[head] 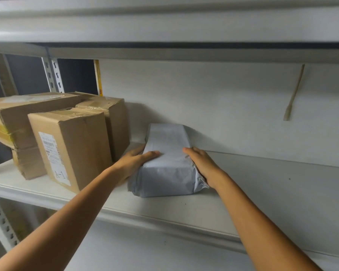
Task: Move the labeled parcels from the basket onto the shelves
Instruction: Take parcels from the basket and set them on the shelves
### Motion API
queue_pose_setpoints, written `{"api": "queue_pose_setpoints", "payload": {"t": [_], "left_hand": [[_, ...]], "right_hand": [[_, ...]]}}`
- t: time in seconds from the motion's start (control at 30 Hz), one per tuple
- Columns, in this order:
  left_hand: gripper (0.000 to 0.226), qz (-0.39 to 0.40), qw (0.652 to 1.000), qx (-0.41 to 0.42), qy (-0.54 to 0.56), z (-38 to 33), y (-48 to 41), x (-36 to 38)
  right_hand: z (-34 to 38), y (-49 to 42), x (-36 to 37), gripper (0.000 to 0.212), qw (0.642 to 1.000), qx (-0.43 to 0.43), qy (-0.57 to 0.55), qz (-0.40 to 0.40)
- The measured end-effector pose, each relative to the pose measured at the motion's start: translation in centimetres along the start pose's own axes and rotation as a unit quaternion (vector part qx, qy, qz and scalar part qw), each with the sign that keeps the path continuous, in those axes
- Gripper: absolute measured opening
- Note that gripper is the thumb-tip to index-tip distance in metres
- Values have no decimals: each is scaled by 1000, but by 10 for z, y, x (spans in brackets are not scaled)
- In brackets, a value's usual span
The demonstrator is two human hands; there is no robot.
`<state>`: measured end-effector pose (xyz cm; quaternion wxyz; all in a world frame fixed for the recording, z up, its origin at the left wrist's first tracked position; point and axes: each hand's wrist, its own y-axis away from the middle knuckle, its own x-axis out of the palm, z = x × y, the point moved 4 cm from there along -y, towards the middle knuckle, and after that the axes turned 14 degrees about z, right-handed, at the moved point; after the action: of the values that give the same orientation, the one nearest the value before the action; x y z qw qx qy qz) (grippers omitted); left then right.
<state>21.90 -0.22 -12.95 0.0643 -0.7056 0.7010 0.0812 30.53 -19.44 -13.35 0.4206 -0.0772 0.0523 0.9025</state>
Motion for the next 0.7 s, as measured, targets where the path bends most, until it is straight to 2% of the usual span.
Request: {"api": "queue_pose_setpoints", "payload": {"t": [0.1, 0.23, 0.4, 0.53, 0.7], "left_hand": [[52, 5, 999, 39, -11, -8, 17, 11], [49, 35, 993, 111, -8, -15, 40, 22], [66, 59, 982, 181, 7, -19, 64, 29], [57, 107, 976, 188, 34, -20, 76, 41], [65, 178, 964, 187, 61, -26, 92, 65]], "right_hand": [[4, 18, 4, 18, 1000, -22, -6, 8], [11, 45, 12, 29, 999, -51, -9, 0], [21, 77, 15, 41, 994, -98, -35, -18], [14, 103, 20, 44, 986, -119, -97, -61], [5, 142, 14, 35, 981, -100, -132, -100]]}}
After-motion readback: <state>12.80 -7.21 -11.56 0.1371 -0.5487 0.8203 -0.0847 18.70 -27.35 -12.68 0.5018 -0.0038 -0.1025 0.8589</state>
